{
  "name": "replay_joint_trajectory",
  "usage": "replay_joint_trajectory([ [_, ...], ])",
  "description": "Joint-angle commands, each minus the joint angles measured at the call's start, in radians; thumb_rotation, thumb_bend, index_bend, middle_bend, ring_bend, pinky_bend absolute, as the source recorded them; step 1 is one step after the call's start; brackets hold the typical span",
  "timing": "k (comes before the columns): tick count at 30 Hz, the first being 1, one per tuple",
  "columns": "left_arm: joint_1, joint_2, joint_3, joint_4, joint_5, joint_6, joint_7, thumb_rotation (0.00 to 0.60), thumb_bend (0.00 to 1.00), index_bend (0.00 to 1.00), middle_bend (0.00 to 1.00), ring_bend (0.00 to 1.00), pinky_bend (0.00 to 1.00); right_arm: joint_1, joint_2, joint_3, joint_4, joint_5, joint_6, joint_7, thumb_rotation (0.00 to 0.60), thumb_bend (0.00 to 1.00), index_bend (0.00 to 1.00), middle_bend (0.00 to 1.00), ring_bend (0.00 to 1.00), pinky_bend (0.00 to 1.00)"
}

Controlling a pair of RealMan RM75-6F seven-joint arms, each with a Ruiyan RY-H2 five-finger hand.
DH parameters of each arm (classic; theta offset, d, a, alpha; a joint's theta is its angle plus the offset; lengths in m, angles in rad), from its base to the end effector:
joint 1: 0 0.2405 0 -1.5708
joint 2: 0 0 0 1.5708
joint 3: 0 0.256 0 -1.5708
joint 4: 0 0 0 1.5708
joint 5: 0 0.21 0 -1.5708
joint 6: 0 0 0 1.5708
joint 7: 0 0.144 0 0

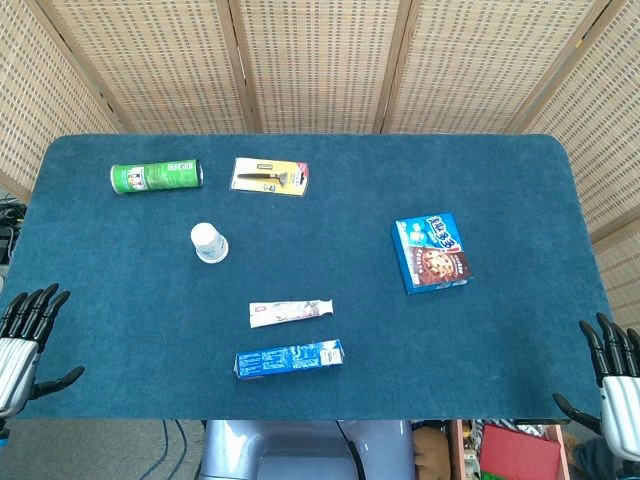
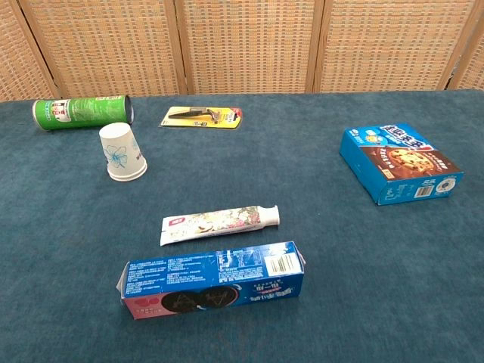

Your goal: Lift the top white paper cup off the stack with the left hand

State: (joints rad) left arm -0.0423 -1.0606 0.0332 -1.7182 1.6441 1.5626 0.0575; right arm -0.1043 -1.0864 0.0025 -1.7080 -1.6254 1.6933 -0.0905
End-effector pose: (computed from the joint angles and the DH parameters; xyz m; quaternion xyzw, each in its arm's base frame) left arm -0.2847 0.1488 0.1603 -0.6287 -0.3688 -0.3991 0.5563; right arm -0.2979 -0.1128 0.1765 0.5649 -0.3628 0.3942 0.6276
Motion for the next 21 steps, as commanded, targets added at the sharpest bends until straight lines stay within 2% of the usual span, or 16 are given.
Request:
replay_joint_trajectory([
  [1, 0.000, 0.000, -0.001, -0.001, -0.001, -0.002, 0.003, 0.600, 0.13, 0.00, 0.00, 0.00, 0.00, 0.000, 0.001, 0.000, 0.000, 0.000, -0.003, 0.001, 0.600, 0.00, 0.00, 0.00, 0.00, 0.00],
  [8, -0.001, -0.002, -0.004, -0.002, -0.003, -0.004, 0.000, 0.600, 0.13, 0.00, 0.00, 0.00, 0.00, -0.001, 0.003, -0.001, 0.000, -0.001, -0.006, 0.002, 0.600, 0.00, 0.00, 0.00, 0.00, 0.00],
  [11, -0.022, 0.002, -0.024, -0.018, -0.021, -0.025, -0.014, 0.600, 0.13, 0.00, 0.00, 0.00, 0.00, -0.004, 0.005, 0.001, -0.002, 0.002, -0.004, 0.006, 0.600, 0.00, 0.00, 0.00, 0.00, 0.00],
  [17, -0.184, 0.032, -0.150, -0.087, -0.134, -0.209, -0.012, 0.600, 0.13, 0.01, 0.00, 0.00, 0.00, -0.003, 0.009, 0.007, -0.005, 0.010, -0.006, 0.010, 0.600, 0.00, 0.00, 0.00, 0.00, 0.00],
  [19, -0.248, 0.039, -0.197, -0.099, -0.198, -0.293, 0.008, 0.600, 0.13, 0.06, 0.00, 0.00, 0.00, -0.001, 0.010, 0.009, -0.005, 0.017, -0.012, 0.010, 0.600, 0.00, 0.00, 0.00, 0.00, 0.00],
  [21, -0.320, 0.039, -0.245, -0.102, -0.281, -0.383, 0.049, 0.600, 0.13, 0.17, 0.00, 0.00, 0.00, 0.000, 0.011, 0.012, -0.004, 0.027, -0.018, 0.012, 0.600, 0.00, 0.00, 0.00, 0.00, 0.00],
])
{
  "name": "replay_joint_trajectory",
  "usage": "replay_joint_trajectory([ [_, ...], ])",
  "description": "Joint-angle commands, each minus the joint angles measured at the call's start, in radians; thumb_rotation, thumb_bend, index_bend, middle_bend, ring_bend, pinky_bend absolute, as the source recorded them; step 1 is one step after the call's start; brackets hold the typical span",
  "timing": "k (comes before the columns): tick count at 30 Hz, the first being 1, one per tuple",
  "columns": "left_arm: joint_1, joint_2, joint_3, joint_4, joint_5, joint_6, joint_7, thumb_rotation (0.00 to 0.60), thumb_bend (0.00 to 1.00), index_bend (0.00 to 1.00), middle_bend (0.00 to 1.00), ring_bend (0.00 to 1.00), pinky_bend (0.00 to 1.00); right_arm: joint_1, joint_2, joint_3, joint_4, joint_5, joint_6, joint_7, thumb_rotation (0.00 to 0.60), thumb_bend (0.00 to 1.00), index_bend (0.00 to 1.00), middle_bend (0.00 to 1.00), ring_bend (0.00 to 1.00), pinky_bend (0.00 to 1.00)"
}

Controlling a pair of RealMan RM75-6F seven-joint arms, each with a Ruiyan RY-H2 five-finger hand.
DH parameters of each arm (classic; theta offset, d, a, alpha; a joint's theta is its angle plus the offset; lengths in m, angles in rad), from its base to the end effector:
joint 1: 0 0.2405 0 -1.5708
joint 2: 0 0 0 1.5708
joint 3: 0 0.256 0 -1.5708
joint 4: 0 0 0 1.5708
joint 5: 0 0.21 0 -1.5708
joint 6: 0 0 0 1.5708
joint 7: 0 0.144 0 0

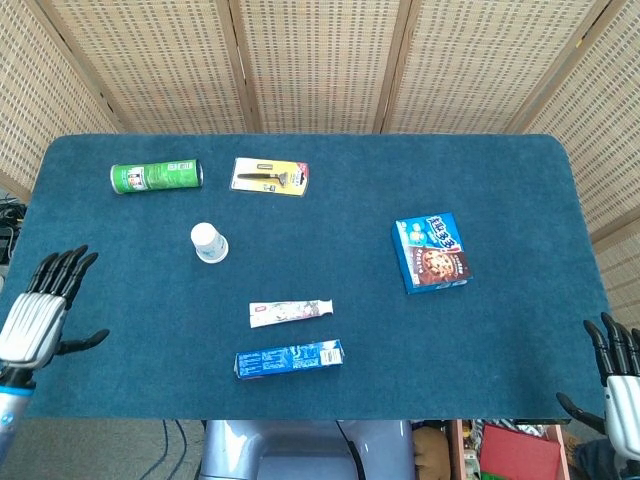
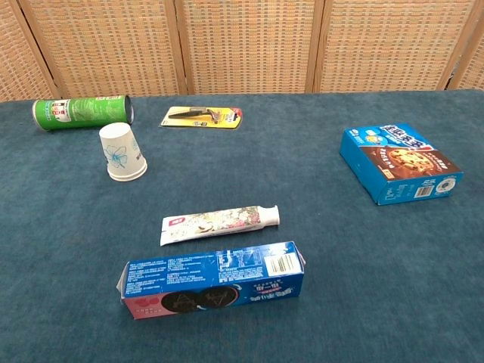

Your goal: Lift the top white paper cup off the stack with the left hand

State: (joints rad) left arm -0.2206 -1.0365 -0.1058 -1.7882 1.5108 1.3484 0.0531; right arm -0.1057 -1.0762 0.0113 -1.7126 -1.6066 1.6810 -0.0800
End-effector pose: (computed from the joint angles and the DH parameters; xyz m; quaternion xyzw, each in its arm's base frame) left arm -0.2523 0.2252 0.1577 -0.6412 -0.3738 -0.4196 0.5225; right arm -0.3005 -0.1141 0.1795 0.5600 -0.3687 0.3901 0.6310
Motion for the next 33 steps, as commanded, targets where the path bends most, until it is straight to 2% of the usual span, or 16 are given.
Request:
replay_joint_trajectory([
  [1, -0.180, 0.010, -0.130, -0.029, -0.201, -0.217, 0.083, 0.600, 0.13, 0.20, 0.00, 0.00, 0.00, 0.002, 0.002, 0.005, 0.001, 0.014, -0.009, 0.004, 0.600, 0.00, 0.00, 0.00, 0.00, 0.00],
  [3, -0.241, -0.004, -0.166, -0.023, -0.296, -0.288, 0.131, 0.600, 0.13, 0.25, 0.00, 0.00, 0.00, 0.004, 0.003, 0.009, 0.002, 0.023, -0.013, 0.008, 0.600, 0.00, 0.00, 0.00, 0.00, 0.00],
  [7, -0.351, -0.043, -0.213, 0.003, -0.475, -0.395, 0.211, 0.600, 0.13, 0.27, 0.00, 0.00, 0.00, 0.007, 0.002, 0.016, 0.007, 0.041, -0.024, 0.012, 0.600, 0.00, 0.00, 0.00, 0.00, 0.00],
  [11, -0.454, -0.109, -0.221, 0.073, -0.638, -0.445, 0.331, 0.600, 0.15, 0.28, 0.00, 0.00, 0.00, 0.014, 0.001, 0.021, 0.013, 0.055, -0.041, 0.013, 0.600, 0.00, 0.00, 0.00, 0.00, 0.00],
  [15, -0.529, -0.176, -0.222, 0.133, -0.770, -0.452, 0.403, 0.600, 0.25, 0.28, 0.00, 0.00, 0.00, 0.019, 0.000, 0.025, 0.017, 0.068, -0.054, 0.016, 0.600, 0.00, 0.00, 0.00, 0.00, 0.00],
  [18, -0.582, -0.228, -0.215, 0.182, -0.865, -0.460, 0.448, 0.600, 0.26, 0.28, 0.00, 0.00, 0.00, 0.026, -0.002, 0.025, 0.024, 0.073, -0.069, 0.019, 0.600, 0.00, 0.00, 0.00, 0.00, 0.00],
  [24, -0.654, -0.306, -0.192, 0.274, -0.992, -0.464, 0.512, 0.600, 0.26, 0.28, 0.00, 0.00, 0.00, 0.032, -0.006, 0.031, 0.034, 0.086, -0.081, 0.024, 0.600, 0.00, 0.00, 0.00, 0.00, 0.00],
  [33, -0.689, -0.360, -0.159, 0.357, -1.068, -0.482, 0.528, 0.600, 0.26, 0.28, 0.00, 0.00, 0.00, 0.036, -0.007, 0.036, 0.041, 0.100, -0.091, 0.031, 0.600, 0.00, 0.00, 0.00, 0.00, 0.00],
])
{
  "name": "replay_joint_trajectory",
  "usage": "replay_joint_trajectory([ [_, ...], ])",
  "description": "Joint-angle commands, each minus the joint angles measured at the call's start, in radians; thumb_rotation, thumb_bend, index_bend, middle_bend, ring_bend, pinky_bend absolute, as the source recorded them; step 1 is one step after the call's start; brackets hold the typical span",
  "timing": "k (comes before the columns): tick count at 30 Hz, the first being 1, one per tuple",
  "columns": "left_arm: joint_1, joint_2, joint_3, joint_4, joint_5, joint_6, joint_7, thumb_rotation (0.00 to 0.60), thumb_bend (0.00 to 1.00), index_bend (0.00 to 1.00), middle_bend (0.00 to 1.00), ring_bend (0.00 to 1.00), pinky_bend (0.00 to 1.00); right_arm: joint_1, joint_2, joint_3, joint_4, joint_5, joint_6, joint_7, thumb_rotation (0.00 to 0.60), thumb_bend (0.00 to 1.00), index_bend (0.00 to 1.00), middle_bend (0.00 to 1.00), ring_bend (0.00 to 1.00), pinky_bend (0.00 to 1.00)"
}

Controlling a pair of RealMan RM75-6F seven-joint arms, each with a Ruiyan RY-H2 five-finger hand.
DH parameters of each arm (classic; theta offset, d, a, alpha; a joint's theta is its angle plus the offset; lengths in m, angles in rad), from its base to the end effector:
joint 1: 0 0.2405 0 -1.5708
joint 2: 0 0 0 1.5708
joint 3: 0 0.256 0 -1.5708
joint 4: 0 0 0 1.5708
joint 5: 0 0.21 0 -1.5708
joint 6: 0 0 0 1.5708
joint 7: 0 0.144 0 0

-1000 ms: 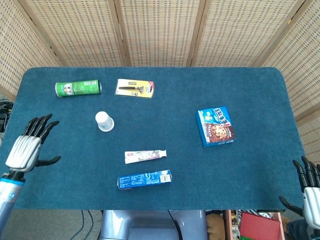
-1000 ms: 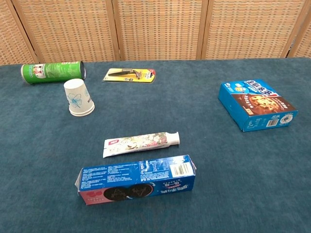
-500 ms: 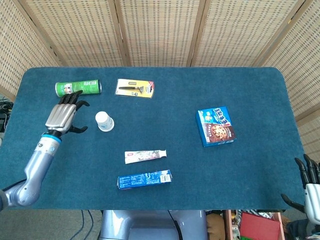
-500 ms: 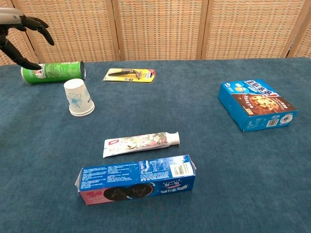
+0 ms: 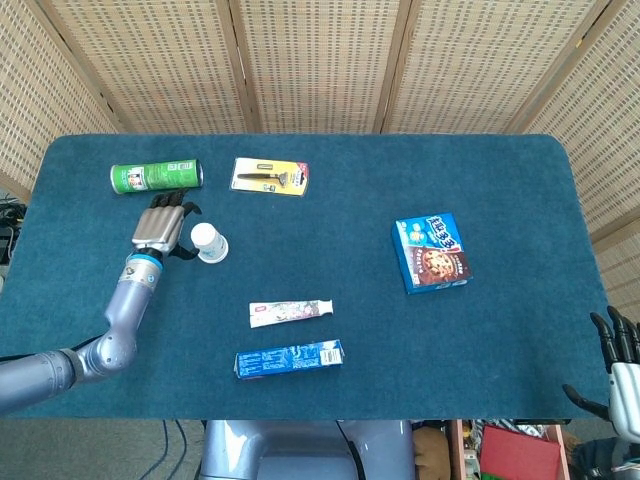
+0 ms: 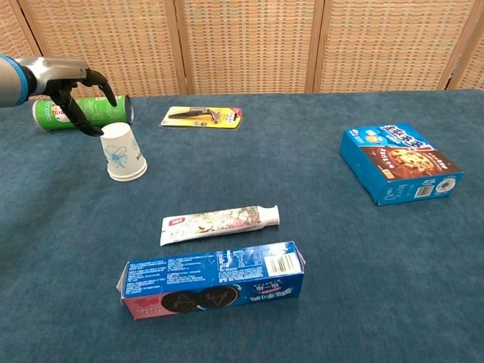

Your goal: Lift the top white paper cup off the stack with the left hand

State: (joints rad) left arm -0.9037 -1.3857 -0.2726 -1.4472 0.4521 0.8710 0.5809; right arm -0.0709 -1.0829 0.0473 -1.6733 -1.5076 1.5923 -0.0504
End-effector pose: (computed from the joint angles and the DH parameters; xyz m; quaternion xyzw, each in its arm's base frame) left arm -0.1709 0.4174 0.0525 -0.6519 -0.4722 -0.2716 0.5275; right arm -0.3191 -0.1310 0.1784 0.5511 -0.3919 0.3653 0.6397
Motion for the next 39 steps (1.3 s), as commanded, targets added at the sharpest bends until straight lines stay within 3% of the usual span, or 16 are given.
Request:
replay_joint_trajectory([
  [1, -0.007, -0.014, 0.011, 0.023, -0.013, -0.007, 0.000, 0.600, 0.26, 0.28, 0.00, 0.00, 0.00, 0.002, 0.000, 0.000, 0.003, 0.000, -0.004, 0.004, 0.600, 0.00, 0.00, 0.00, 0.00, 0.00],
  [18, -0.023, -0.057, 0.035, 0.105, -0.028, -0.025, -0.034, 0.600, 0.26, 0.28, 0.00, 0.00, 0.00, 0.007, -0.002, 0.001, 0.015, 0.001, -0.010, 0.013, 0.600, 0.00, 0.00, 0.00, 0.00, 0.00],
  [39, -0.050, -0.098, 0.047, 0.174, -0.049, -0.036, -0.036, 0.600, 0.26, 0.35, 0.00, 0.00, 0.00, 0.018, -0.008, 0.006, 0.024, 0.022, -0.033, 0.015, 0.600, 0.00, 0.00, 0.00, 0.00, 0.00],
])
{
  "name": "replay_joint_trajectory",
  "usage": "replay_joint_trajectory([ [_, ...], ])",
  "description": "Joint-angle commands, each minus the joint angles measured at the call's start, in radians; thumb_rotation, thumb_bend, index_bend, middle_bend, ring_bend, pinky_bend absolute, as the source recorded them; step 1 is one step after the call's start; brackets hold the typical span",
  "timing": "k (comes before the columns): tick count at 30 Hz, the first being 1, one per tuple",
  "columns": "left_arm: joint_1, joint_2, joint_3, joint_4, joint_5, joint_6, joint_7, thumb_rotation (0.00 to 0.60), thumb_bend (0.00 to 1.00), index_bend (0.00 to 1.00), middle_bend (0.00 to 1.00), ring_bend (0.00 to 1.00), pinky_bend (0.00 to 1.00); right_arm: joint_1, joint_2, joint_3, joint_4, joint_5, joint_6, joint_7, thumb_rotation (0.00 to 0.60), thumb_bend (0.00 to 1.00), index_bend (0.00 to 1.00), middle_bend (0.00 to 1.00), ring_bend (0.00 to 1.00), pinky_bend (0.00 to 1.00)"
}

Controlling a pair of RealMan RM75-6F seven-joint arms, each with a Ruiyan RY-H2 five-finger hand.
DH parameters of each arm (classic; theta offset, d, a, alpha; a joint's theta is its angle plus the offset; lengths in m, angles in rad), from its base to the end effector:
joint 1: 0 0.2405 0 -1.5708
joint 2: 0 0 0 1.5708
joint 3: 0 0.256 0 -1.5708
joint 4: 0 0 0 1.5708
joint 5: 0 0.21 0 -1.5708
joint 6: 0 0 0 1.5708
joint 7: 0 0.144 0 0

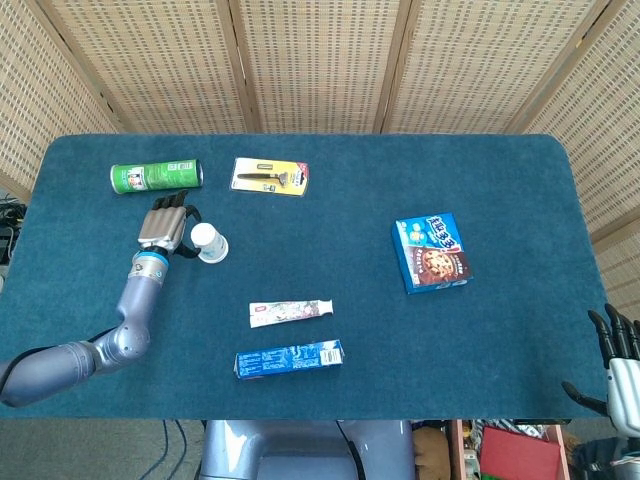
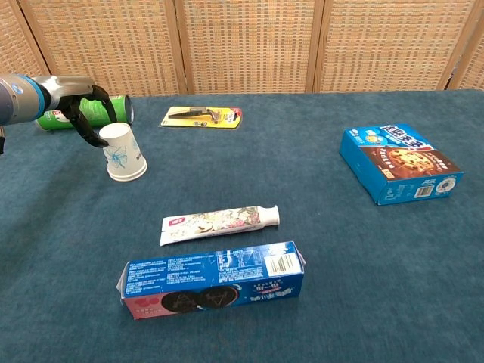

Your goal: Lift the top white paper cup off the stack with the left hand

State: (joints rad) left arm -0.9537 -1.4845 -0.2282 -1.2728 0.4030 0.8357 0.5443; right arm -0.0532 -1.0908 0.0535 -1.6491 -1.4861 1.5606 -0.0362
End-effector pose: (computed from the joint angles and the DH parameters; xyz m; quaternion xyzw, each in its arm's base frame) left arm -0.1840 0.4331 0.0315 -0.6396 -0.4852 -0.2559 0.5385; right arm -0.3251 -0.1375 0.1759 0.5531 -0.3983 0.3595 0.6374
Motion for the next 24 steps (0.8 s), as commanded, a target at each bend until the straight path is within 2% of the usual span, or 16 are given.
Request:
replay_joint_trajectory([
  [1, 0.000, 0.001, 0.003, -0.002, 0.000, 0.000, 0.000, 0.600, 0.26, 0.36, 0.00, 0.00, 0.00, 0.000, 0.000, 0.000, 0.000, 0.000, -0.001, 0.001, 0.600, 0.00, 0.00, 0.00, 0.00, 0.00],
  [4, 0.001, 0.003, 0.002, -0.005, 0.002, 0.003, -0.004, 0.600, 0.26, 0.39, 0.00, 0.00, 0.00, 0.001, 0.000, 0.000, 0.000, 0.001, -0.001, 0.002, 0.600, 0.00, 0.00, 0.00, 0.00, 0.00],
  [24, 0.013, 0.068, -0.016, -0.091, 0.030, 0.035, -0.038, 0.600, 0.26, 0.40, 0.00, 0.00, 0.00, 0.001, 0.003, -0.005, -0.004, -0.005, 0.000, 0.003, 0.600, 0.00, 0.00, 0.00, 0.00, 0.00],
])
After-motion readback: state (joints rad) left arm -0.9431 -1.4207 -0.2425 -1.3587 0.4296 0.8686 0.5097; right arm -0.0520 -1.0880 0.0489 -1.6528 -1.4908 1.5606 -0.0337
